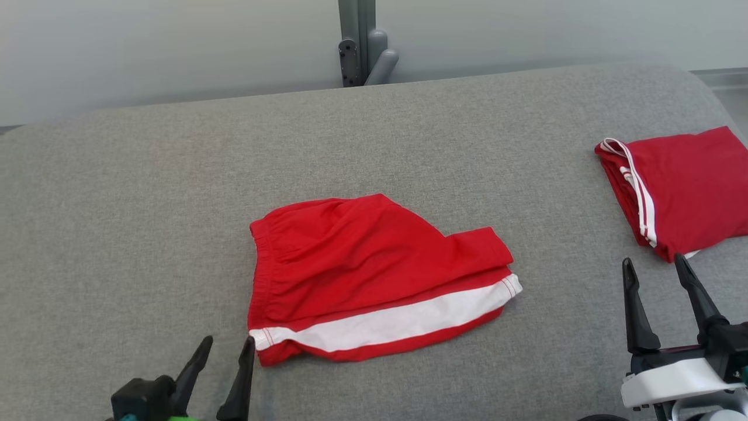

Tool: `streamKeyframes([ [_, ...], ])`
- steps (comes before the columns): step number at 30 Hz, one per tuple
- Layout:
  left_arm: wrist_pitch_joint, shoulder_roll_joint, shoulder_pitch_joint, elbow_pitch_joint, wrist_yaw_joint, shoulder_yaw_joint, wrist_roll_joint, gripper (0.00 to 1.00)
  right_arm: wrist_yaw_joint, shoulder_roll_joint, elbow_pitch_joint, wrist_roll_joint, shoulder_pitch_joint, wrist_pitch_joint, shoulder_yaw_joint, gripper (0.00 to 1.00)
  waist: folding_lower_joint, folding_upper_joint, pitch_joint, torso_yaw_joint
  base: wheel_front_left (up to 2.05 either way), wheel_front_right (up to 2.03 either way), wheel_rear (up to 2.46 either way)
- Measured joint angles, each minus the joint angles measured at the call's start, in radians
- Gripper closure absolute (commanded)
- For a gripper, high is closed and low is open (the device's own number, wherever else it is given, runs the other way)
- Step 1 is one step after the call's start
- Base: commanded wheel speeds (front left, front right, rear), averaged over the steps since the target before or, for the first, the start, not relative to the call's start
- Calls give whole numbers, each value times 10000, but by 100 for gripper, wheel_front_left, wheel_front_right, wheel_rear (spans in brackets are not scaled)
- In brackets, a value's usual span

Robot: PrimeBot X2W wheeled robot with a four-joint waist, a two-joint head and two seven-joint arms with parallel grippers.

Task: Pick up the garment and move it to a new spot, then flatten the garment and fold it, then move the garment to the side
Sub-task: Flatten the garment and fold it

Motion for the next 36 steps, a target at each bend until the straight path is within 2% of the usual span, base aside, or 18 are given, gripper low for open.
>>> streamKeyframes([
  [4, -809, 77, 370, -119, 445, 188, 583, 0, 0, -52, -163, 0, 234, 0, -21, 0, 0, 0, -162, 174, 0, 0, 0],
  [6, -1089, -82, 544, -111, 681, 408, 711, 0, 0, -52, -184, 2, 351, 2, -65, 0, 0, 0, -250, 275, 0, 0, 0],
  [9, -1256, -318, 735, 65, 669, 451, 1060, 0, 0, -44, -163, 2, 480, 0, -84, 0, 0, 0, -380, 433, 0, 0, 0],
  [12, -1279, -570, 787, 182, 382, 690, 1607, 0, 0, -2, -36, -10, 698, 2, -104, 0, 0, 0, -507, 607, 0, 0, 0],
  [16, -1312, -1143, 965, 221, -132, 1567, 2512, 0, 0, 38, 144, -92, 864, 2, -188, 0, 0, 0, -695, 827, 0, 0, 0],
  [20, -1310, -1685, 1110, 616, -838, 2299, 3262, 0, 0, 140, 368, -213, 967, 0, -113, 0, 0, 0, -853, 964, 0, 0, 0],
  [23, -1312, -2054, 1103, 704, -1185, 2784, 3689, 0, 0, 226, 399, -268, 1000, 0, -84, 0, 0, 0, -947, 1000, 0, 0, 0],
  [30, -1312, -2523, 962, 846, -1643, 3379, 4318, 0, 0, 349, 552, -272, 1062, 0, -4, 0, 0, 0, -1034, 928, 0, 0, 0],
  [33, -1312, -2685, 944, 855, -1682, 3584, 4242, 0, 0, 362, 593, -159, 990, 2, 134, 0, 0, 0, -1052, 873, 0, 0, 0],
  [36, -1321, -2790, 942, 1034, -1718, 3622, 3898, 0, 0, 244, 953, 207, 859, -2, 765, 0, 0, 0, -1055, 812, 0, 0, 0],
])
